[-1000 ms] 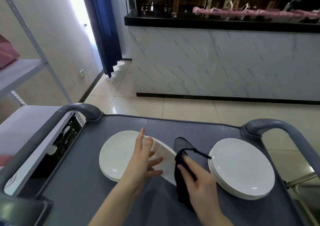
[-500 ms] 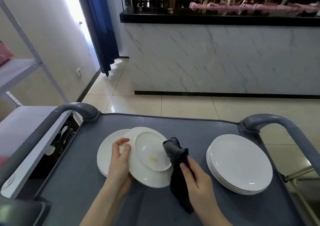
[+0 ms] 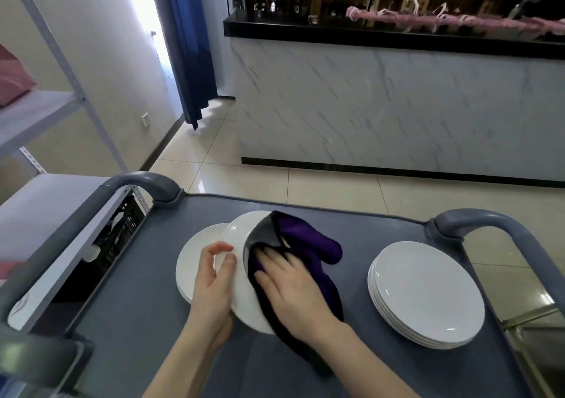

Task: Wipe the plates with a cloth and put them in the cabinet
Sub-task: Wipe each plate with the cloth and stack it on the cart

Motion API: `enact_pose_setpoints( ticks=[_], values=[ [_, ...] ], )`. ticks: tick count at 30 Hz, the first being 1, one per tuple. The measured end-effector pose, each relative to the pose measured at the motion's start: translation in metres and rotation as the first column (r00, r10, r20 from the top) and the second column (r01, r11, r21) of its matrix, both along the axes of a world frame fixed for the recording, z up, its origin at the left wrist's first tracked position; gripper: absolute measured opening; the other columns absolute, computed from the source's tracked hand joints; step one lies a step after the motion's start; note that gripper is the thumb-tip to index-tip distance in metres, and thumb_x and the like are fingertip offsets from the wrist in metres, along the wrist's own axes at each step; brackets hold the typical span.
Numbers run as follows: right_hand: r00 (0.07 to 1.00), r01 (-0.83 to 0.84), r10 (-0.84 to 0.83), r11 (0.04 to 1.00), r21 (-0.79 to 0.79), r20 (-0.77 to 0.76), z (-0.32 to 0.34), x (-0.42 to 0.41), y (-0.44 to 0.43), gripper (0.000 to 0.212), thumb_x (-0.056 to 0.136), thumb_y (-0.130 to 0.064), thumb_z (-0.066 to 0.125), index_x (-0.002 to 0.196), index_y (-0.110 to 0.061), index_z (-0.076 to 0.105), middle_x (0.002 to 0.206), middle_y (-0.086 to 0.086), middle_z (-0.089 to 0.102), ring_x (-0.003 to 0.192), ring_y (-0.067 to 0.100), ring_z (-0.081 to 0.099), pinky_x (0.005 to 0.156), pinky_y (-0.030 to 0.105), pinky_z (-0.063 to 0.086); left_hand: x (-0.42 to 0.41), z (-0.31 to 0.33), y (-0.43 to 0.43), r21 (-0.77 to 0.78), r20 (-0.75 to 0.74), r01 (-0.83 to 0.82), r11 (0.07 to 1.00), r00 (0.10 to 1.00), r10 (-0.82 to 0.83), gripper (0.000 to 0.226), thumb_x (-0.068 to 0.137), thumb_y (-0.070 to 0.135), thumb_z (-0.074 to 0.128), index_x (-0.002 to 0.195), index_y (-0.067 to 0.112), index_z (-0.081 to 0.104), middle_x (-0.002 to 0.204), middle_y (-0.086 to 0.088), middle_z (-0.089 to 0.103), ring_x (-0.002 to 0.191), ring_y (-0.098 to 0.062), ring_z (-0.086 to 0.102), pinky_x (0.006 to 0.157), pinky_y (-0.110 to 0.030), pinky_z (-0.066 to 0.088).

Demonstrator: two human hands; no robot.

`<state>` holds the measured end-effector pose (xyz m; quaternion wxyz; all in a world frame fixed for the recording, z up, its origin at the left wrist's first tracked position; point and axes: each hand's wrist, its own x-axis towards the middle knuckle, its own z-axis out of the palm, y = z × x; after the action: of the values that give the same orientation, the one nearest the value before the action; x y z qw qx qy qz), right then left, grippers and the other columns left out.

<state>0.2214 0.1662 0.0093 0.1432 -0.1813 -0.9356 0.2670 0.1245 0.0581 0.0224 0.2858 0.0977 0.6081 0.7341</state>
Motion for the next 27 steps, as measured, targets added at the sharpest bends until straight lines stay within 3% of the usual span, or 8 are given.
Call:
enact_pose_setpoints(
  ticks=[3, 6, 11, 15, 18, 23, 25, 27],
  values=[
    [0.995, 0.094, -0.093, 0.995, -0.039, 0.027, -0.004, 0.007, 0.020, 0.045, 0.105, -0.031, 0.036, 0.150, -0.022, 0.036, 0.157, -0.008, 0.033, 0.145, 0.013, 0.025, 0.120, 0.022, 0.007, -0.006, 0.006, -0.006, 0.048, 0.014, -0.048, 0.998, 0.999, 0.048, 0.028, 0.105, 0.013, 0.048, 0.091, 0.033, 0.062, 0.081, 0.007, 0.070, 0.066, -0.011, 0.063, 0.055, -0.026, 0.055],
    [0.998, 0.066, -0.066, 0.994, -0.086, 0.002, -0.012, 0.035, 0.016, 0.044, 0.104, -0.030, 0.040, 0.147, -0.021, 0.042, 0.150, -0.018, 0.032, 0.144, 0.007, 0.025, 0.120, 0.019, 0.008, -0.016, 0.011, -0.011, 0.064, 0.002, -0.121, 0.991, 0.993, 0.121, 0.028, 0.105, 0.013, 0.048, 0.092, 0.033, 0.062, 0.080, 0.011, 0.070, 0.064, -0.006, 0.064, 0.052, -0.024, 0.054],
    [0.993, -0.091, 0.097, 0.992, 0.093, -0.061, -0.012, 0.047, -0.026, 0.039, 0.099, -0.033, 0.044, 0.126, -0.015, 0.065, 0.129, -0.006, 0.063, 0.113, 0.023, 0.059, 0.107, 0.026, 0.030, -0.015, 0.010, -0.009, 0.034, -0.029, -0.093, 0.995, 0.995, 0.094, 0.027, 0.106, 0.016, 0.047, 0.093, 0.034, 0.063, 0.104, -0.004, 0.066, 0.083, -0.017, 0.062, 0.067, -0.032, 0.052],
    [0.995, -0.090, 0.092, 0.994, 0.055, -0.040, 0.001, 0.018, -0.027, 0.043, 0.103, -0.038, 0.034, 0.136, -0.021, 0.055, 0.138, -0.009, 0.054, 0.128, 0.017, 0.041, 0.112, 0.029, 0.026, -0.009, 0.008, -0.008, 0.014, -0.054, -0.039, 0.999, 0.998, 0.040, 0.029, 0.106, 0.015, 0.047, 0.091, 0.035, 0.063, 0.092, 0.000, 0.071, 0.077, -0.014, 0.067, 0.066, -0.029, 0.056],
    [0.999, 0.039, -0.038, 0.998, 0.058, -0.015, 0.008, -0.002, -0.012, 0.051, 0.102, -0.043, 0.024, 0.143, -0.024, 0.048, 0.146, -0.008, 0.045, 0.138, 0.021, 0.031, 0.115, 0.038, 0.025, -0.004, 0.008, -0.007, 0.015, -0.056, -0.008, 1.000, 0.998, 0.009, 0.029, 0.105, 0.014, 0.049, 0.091, 0.035, 0.063, 0.087, 0.005, 0.073, 0.076, -0.015, 0.066, 0.067, -0.031, 0.056],
    [0.952, 0.279, -0.293, 0.949, -0.149, -0.084, 0.018, -0.012, 0.021, 0.040, 0.104, -0.026, 0.041, 0.143, -0.021, 0.048, 0.151, -0.003, 0.042, 0.140, 0.022, 0.033, 0.119, 0.039, 0.021, -0.005, 0.012, -0.012, 0.041, -0.079, 0.040, 0.998, 0.996, -0.037, 0.022, 0.105, 0.018, 0.049, 0.098, 0.033, 0.063, 0.094, 0.004, 0.071, 0.077, -0.014, 0.063, 0.067, -0.033, 0.054],
    [0.969, 0.219, -0.234, 0.961, -0.168, -0.074, 0.021, -0.011, 0.018, 0.040, 0.104, -0.029, 0.041, 0.143, -0.024, 0.048, 0.149, -0.007, 0.043, 0.136, 0.022, 0.037, 0.118, 0.038, 0.023, -0.007, 0.012, -0.013, 0.010, -0.108, 0.068, 0.998, 0.992, -0.066, 0.021, 0.104, 0.017, 0.050, 0.099, 0.033, 0.063, 0.096, 0.005, 0.072, 0.078, -0.014, 0.064, 0.069, -0.033, 0.056],
    [0.993, 0.110, -0.111, 0.994, -0.022, -0.051, 0.023, -0.011, 0.002, 0.043, 0.102, -0.039, 0.034, 0.141, -0.028, 0.050, 0.147, -0.010, 0.045, 0.129, 0.027, 0.041, 0.116, 0.043, 0.025, -0.008, 0.013, -0.013, -0.017, -0.104, 0.097, 0.995, 0.990, -0.098, 0.021, 0.104, 0.017, 0.051, 0.097, 0.033, 0.063, 0.098, 0.000, 0.073, 0.083, -0.017, 0.066, 0.076, -0.040, 0.055]
  ],
)
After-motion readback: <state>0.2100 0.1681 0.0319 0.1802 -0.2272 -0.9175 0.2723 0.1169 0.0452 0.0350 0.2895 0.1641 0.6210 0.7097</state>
